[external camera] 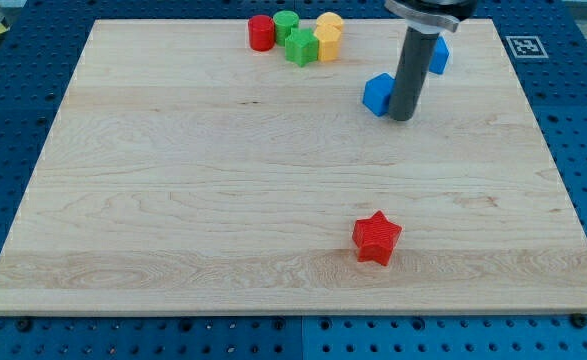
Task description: Move the blue cube below the red circle
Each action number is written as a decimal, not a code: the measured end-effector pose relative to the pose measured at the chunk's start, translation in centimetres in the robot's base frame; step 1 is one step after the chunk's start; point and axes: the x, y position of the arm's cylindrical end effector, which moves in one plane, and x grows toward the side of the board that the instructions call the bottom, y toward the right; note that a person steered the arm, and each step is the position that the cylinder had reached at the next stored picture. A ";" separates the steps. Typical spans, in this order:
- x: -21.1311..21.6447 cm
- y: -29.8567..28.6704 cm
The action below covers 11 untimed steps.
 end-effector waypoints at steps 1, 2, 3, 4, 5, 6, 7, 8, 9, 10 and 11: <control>-0.6 1.1; -0.8 2.0; -2.0 2.0; -2.0 1.2; -1.7 -1.0; -1.7 -1.7; -1.7 -1.9; -1.7 -4.2; -1.7 -4.5; -1.7 -3.1; -1.7 -1.4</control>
